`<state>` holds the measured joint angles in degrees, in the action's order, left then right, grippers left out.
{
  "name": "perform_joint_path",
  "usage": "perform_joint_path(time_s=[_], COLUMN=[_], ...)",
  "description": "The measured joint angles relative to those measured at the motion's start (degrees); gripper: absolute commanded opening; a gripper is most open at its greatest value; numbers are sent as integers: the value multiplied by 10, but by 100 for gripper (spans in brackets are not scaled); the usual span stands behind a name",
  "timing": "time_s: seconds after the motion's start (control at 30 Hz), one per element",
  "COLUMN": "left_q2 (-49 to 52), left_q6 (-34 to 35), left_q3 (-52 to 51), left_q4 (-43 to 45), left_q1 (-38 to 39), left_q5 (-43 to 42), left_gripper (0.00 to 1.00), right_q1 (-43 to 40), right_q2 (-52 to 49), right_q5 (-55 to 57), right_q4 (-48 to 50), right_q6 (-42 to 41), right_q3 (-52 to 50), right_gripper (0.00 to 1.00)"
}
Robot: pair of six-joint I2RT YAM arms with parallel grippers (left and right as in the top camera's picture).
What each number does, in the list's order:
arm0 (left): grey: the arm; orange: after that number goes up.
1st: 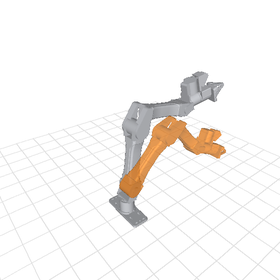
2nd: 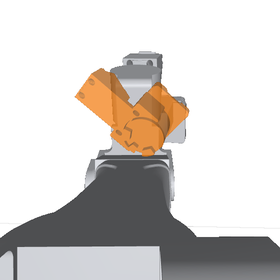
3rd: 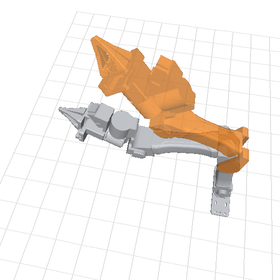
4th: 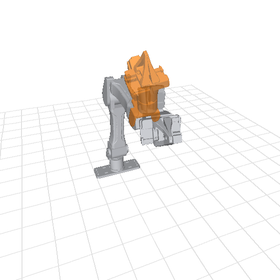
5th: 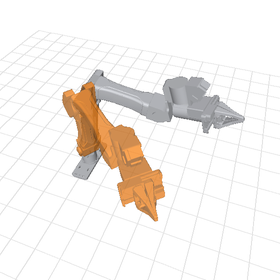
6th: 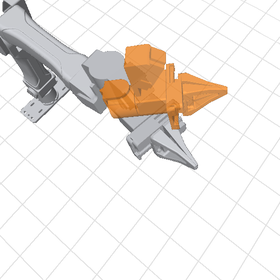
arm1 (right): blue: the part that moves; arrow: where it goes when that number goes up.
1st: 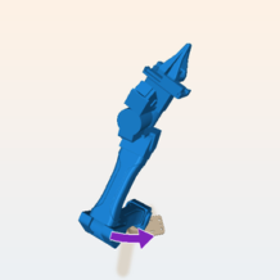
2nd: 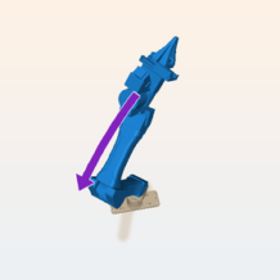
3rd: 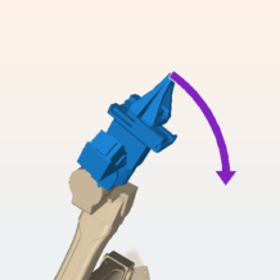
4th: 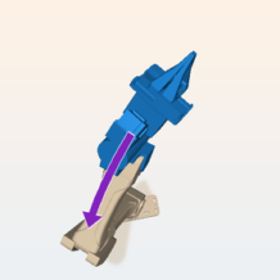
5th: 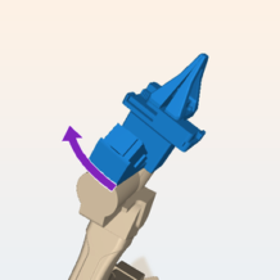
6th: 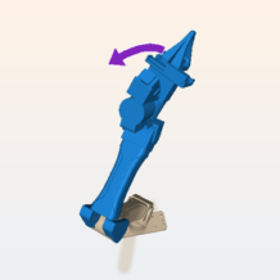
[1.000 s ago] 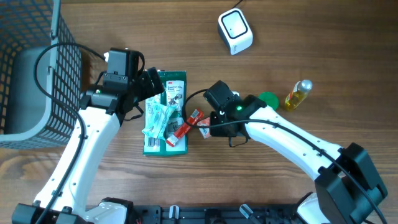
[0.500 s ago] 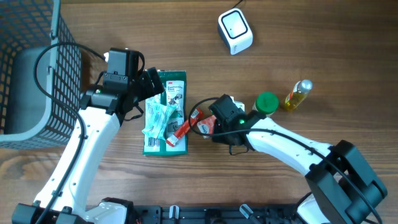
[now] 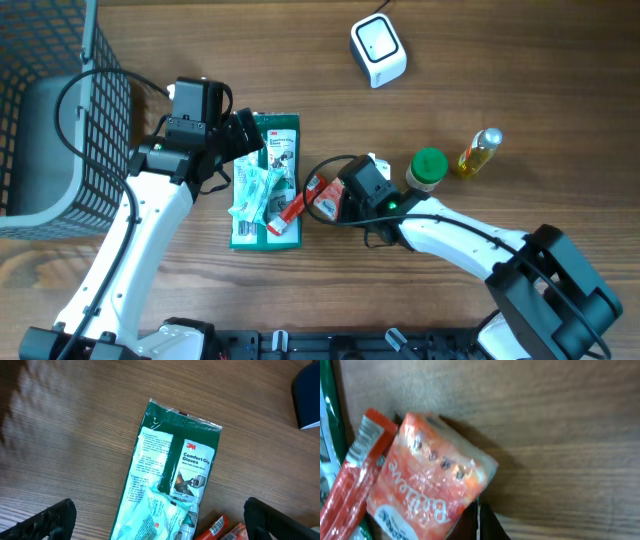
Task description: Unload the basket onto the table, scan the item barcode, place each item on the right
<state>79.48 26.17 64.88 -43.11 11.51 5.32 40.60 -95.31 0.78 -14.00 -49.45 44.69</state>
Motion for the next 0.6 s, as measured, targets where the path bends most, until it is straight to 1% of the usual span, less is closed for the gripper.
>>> perform_joint_path(time_s=[0.07,0.1,0.13,0.2,0.23,0.3,0.37,0.43,0.47,0.5,0.53,0.6], left_q2=[0,0,0,0,0,0,0,0,0,0,0,0], left_q6=[0,0,0,0,0,0,0,0,0,0,0,0], left_q3=[0,0,0,0,0,0,0,0,0,0,0,0], left_q4=[0,0,0,0,0,0,0,0,0,0,0,0], left_q1=[0,0,0,0,0,0,0,0,0,0,0,0], left_q5=[0,0,0,0,0,0,0,0,0,0,0,0], left_gripper=[100,100,100,100,100,100,100,100,100,100,100,100], right_q1=[0,0,0,0,0,-2,-8,-11,-12,-12,-12,-12], right_q2=[0,0,0,0,0,3,23,54,71,85,95,97], right_q5=[17,24,28,33,34,28,17,12,8,5,0,-21], right_q4=[5,8,8,8,9,2,-31,-42,-47,-56,-63,-84], right_q6=[-1,-2,-2,-2,-2,7,16,17,16,12,3,-8], right_q3=[0,0,0,0,0,2,15,29,37,43,46,47], right_gripper=[13,9,9,12,16,17,18,23,30,35,54,72])
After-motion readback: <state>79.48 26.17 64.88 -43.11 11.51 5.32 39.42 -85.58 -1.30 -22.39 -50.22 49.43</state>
